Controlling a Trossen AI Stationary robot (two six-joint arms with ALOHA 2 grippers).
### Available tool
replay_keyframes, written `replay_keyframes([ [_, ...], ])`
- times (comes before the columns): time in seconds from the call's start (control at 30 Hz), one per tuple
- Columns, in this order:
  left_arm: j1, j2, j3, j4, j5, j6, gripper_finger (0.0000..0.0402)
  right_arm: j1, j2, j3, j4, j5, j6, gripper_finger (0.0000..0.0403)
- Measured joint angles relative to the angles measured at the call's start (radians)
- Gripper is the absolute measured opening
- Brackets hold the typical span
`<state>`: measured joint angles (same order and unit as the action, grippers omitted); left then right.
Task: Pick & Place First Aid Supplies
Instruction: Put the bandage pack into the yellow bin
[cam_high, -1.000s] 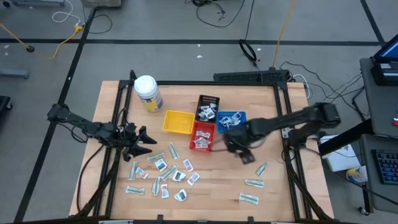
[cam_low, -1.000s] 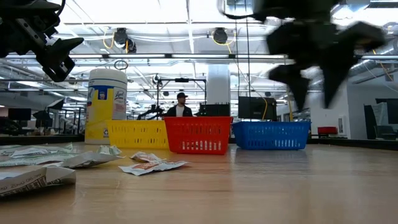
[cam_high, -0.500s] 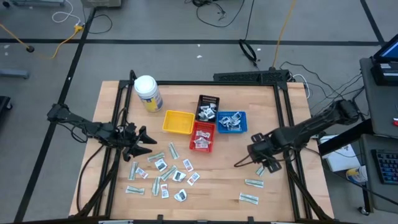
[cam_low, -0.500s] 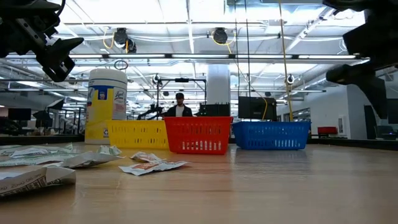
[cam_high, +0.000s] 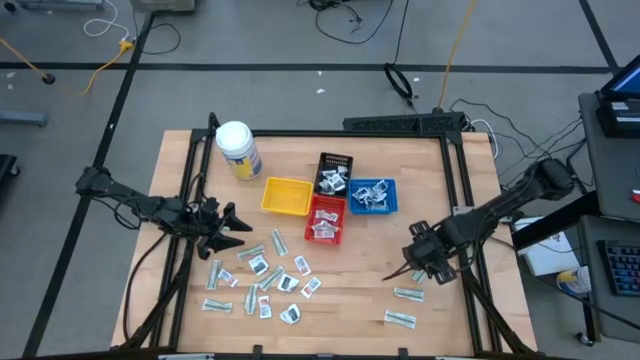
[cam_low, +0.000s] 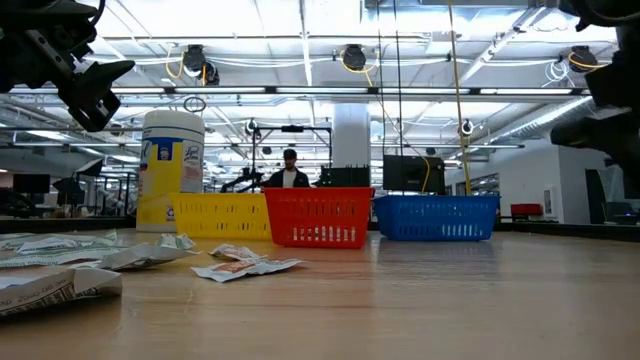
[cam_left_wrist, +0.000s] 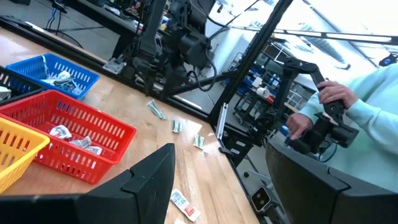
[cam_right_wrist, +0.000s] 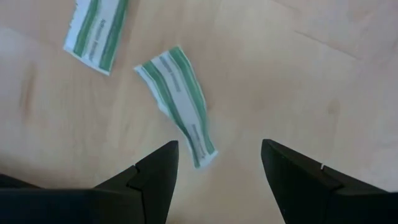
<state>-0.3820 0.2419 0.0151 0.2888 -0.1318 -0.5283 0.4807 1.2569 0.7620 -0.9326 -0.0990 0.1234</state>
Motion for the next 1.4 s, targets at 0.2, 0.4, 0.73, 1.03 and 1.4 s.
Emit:
replay_keyframes([
  [0.2,0.000,0.000,0.000,0.000,0.000,0.000,0.0257,0.025,0.054,-0.003,0.004,-0.001,0.000,0.0224],
  [0.4,0.000,0.000,0.000,0.000,0.000,0.000,0.0257,0.040,0.106,-0.011,0.013,-0.006,-0.001,0.0224],
  [0.73,0.000,0.000,0.000,0.000,0.000,0.000,0.0257,0.040,0.198,-0.011,0.023,-0.006,0.003,0.0199],
  [1.03,0.000,0.000,0.000,0.000,0.000,0.000,0.0257,0.046,0.213,-0.011,0.022,-0.016,0.014,0.0022],
  [1.4,0.000,0.000,0.000,0.000,0.000,0.000,0.0257,0.030,0.155,0.038,0.055,0.023,0.073,0.0002],
])
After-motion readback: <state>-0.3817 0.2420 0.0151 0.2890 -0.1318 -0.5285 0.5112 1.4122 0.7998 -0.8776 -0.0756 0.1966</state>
